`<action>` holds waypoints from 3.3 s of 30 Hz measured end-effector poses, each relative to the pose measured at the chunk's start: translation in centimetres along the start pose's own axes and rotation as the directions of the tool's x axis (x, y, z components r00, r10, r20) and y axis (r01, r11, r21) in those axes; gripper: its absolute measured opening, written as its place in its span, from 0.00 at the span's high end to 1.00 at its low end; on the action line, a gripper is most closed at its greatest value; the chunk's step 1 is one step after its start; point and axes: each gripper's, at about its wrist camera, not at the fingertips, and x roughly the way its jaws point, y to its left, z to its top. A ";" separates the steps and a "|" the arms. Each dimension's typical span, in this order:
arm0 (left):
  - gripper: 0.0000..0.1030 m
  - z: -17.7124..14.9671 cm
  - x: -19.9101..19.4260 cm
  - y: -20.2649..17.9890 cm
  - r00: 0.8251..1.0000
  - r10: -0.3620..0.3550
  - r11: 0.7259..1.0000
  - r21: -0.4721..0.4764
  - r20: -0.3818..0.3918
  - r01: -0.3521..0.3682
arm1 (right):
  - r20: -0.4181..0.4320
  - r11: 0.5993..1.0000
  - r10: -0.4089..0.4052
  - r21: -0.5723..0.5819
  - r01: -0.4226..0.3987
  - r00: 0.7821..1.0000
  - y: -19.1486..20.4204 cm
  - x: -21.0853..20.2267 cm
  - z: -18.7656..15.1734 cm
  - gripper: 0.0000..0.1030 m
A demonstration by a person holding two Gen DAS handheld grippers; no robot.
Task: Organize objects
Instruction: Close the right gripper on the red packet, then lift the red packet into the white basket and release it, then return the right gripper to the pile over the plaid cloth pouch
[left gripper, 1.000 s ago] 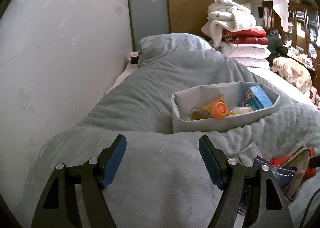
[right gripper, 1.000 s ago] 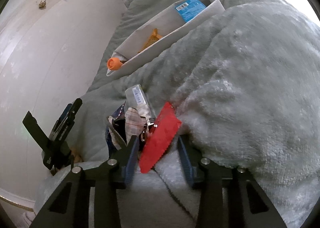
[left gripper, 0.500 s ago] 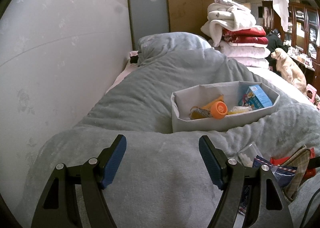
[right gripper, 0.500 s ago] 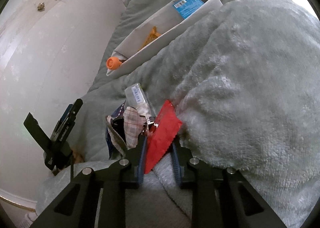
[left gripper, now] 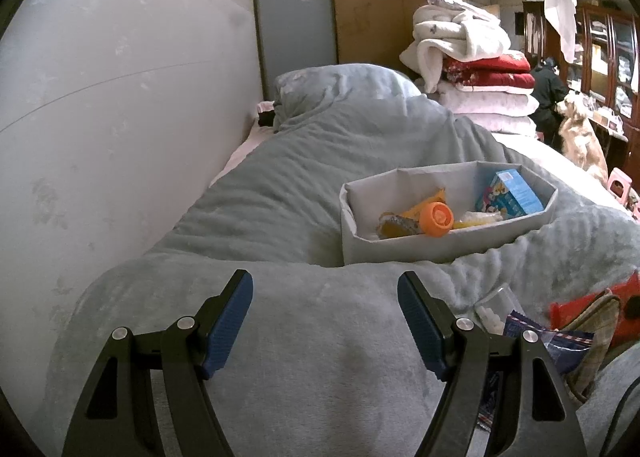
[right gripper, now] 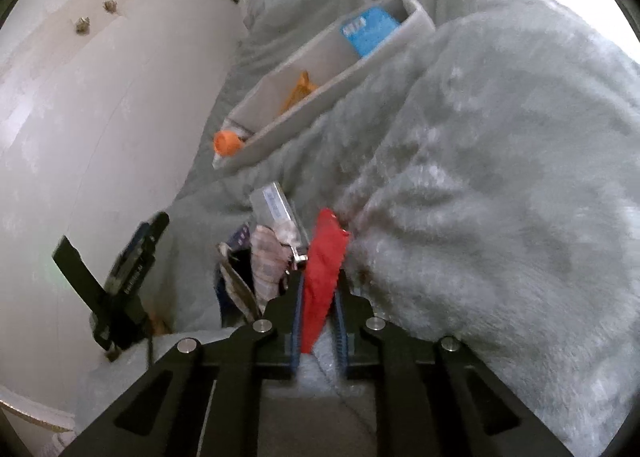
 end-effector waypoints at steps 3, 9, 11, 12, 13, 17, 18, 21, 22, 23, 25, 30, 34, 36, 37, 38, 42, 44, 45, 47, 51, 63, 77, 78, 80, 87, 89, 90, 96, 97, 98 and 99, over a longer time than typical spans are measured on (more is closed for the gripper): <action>0.28 0.3 0.3 -0.1 1.000 -0.016 1.000 -0.003 -0.020 0.016 | 0.055 1.000 -0.021 -0.015 0.022 0.998 0.9 -1.4 0.3 0.89; 0.28 1.4 0.4 -0.6 0.999 -0.042 0.999 0.020 -0.026 0.043 | 0.126 0.982 -0.160 -0.081 0.171 0.979 3.3 -2.5 1.7 0.90; 0.28 1.9 0.7 -0.8 0.997 -0.062 0.998 0.030 -0.038 0.063 | 0.149 0.966 -0.231 -0.085 0.245 0.961 4.2 -2.7 2.4 0.90; 0.28 2.1 0.8 -0.9 0.997 -0.068 0.997 0.031 -0.043 0.069 | 0.160 0.960 -0.250 -0.086 0.265 0.955 4.7 -2.9 2.8 0.90; 0.28 2.3 1.0 -0.9 0.996 -0.075 0.997 0.031 -0.048 0.076 | 0.176 0.956 -0.260 -0.093 0.279 0.949 5.1 -3.4 3.3 0.90; 0.28 3.5 1.7 -0.9 0.991 -0.116 0.993 0.022 -0.063 0.117 | 0.247 0.927 -0.292 -0.165 0.337 0.924 8.2 -4.0 5.3 0.90; 0.28 3.7 1.9 -0.9 0.990 -0.123 0.992 0.021 -0.065 0.125 | 0.255 0.923 -0.288 -0.182 0.338 0.923 8.4 -4.3 5.7 0.90; 0.28 4.7 2.7 -1.1 0.989 -0.130 0.991 0.030 -0.071 0.133 | 0.264 0.907 -0.287 -0.234 0.350 0.921 10.8 -3.1 8.1 0.90; 0.28 5.0 2.9 -1.1 0.989 -0.127 0.991 0.035 -0.077 0.130 | 0.264 0.899 -0.292 -0.251 0.358 0.919 11.6 -2.4 8.9 0.90; 0.28 5.3 3.3 -1.2 0.989 -0.123 0.991 0.040 -0.084 0.127 | 0.265 0.893 -0.298 -0.261 0.365 0.917 12.3 -1.7 9.6 0.90; 0.28 5.8 4.2 -1.2 0.988 -0.115 0.992 0.045 -0.100 0.120 | 0.261 0.880 -0.307 -0.288 0.377 0.915 13.8 0.1 11.2 0.90; 0.28 7.1 6.3 -1.2 0.986 -0.105 0.993 0.042 -0.126 0.111 | 0.217 0.879 -0.298 -0.317 0.356 0.930 16.4 4.9 14.4 0.90; 0.28 7.3 8.5 -1.6 0.982 -0.110 0.993 0.013 -0.153 0.113 | 0.241 0.831 -0.359 -0.357 0.427 0.901 17.8 9.0 15.6 0.90; 0.28 6.9 9.0 -1.5 0.981 -0.118 0.993 -0.005 -0.154 0.119 | 0.260 0.792 -0.418 -0.365 0.490 0.870 17.7 11.8 15.8 0.90; 0.28 6.5 9.1 -1.4 0.982 -0.115 0.993 -0.009 -0.153 0.115 | 0.258 0.782 -0.433 -0.368 0.503 0.863 17.5 12.8 15.7 0.90; 0.28 5.7 9.2 -1.2 0.984 -0.099 0.995 -0.012 -0.150 0.099 | 0.244 0.781 -0.438 -0.372 0.501 0.865 17.3 13.9 15.7 0.90; 0.28 4.5 8.7 -0.1 0.980 -0.113 0.992 -0.075 -0.161 0.103 | 0.128 0.870 -0.329 -0.345 0.353 0.936 16.0 15.8 14.5 0.90; 0.28 4.3 7.5 0.5 0.986 -0.117 0.988 -0.117 -0.116 0.103 | 0.069 0.877 -0.301 -0.372 0.305 0.951 15.9 16.1 14.0 0.88; 0.28 4.1 7.0 0.8 0.988 -0.119 0.985 -0.141 -0.097 0.105 | 0.060 0.866 -0.310 -0.395 0.308 0.949 16.0 16.1 13.6 0.87; 0.28 3.6 6.7 1.3 0.986 -0.136 0.977 -0.177 -0.093 0.118 | 0.047 0.838 -0.344 -0.435 0.329 0.938 15.9 16.0 13.6 0.87; 0.28 3.0 6.4 1.5 0.981 -0.168 0.966 -0.213 -0.098 0.145 | 0.046 0.858 -0.315 -0.415 0.304 0.948 14.7 13.5 13.7 0.73; 0.27 1.7 1.9 -2.8 0.973 -0.229 0.973 -0.015 -0.021 0.229 | 0.027 0.947 -0.151 -0.284 0.152 0.988 9.8 3.6 7.8 0.61; 0.26 0.7 3.5 -3.8 0.951 -0.281 0.959 0.007 -0.132 0.284 | -0.136 0.991 -0.028 -0.131 0.010 0.990 3.6 4.8 1.5 0.71; 0.26 0.6 3.5 -3.9 0.950 -0.282 0.958 0.007 -0.134 0.285 | -0.112 0.994 0.009 -0.112 -0.021 0.994 3.1 4.4 1.6 0.81; 0.26 0.6 3.5 -4.1 0.950 -0.280 0.959 0.013 -0.135 0.284 | -0.094 0.996 0.061 -0.054 -0.066 0.994 1.9 4.0 1.7 0.85; 0.26 0.5 3.4 -4.1 0.951 -0.275 0.960 0.021 -0.138 0.281 | -0.012 0.984 0.158 0.088 -0.156 0.987 -0.8 2.8 2.2 0.93; 0.26 0.5 3.4 -4.2 0.951 -0.275 0.960 0.021 -0.141 0.280 | 0.023 0.983 0.151 0.105 -0.152 0.988 -1.0 2.4 2.3 0.93; 0.26 0.5 3.4 -4.1 0.951 -0.275 0.960 0.021 -0.142 0.280 | 0.037 0.982 0.149 0.116 -0.152 0.988 -1.3 2.3 2.4 0.93; 0.26 0.4 3.8 -4.3 0.949 -0.271 0.960 0.023 -0.158 0.278 | 0.000 0.971 0.167 0.174 -0.165 0.986 -2.5 3.6 2.7 0.96; 0.26 0.4 3.8 -4.3 0.949 -0.271 0.960 0.024 -0.161 0.278 | -0.005 0.969 0.170 0.181 -0.167 0.985 -2.7 3.6 2.8 0.97; 0.26 0.4 3.8 -4.3 0.949 -0.271 0.960 0.024 -0.163 0.278 | -0.011 0.968 0.171 0.190 -0.166 0.985 -2.9 3.8 2.8 0.97; 0.26 0.3 3.9 -4.3 0.949 -0.270 0.960 0.024 -0.165 0.278 | -0.018 0.965 0.174 0.200 -0.167 0.985 -3.1 3.9 2.8 0.97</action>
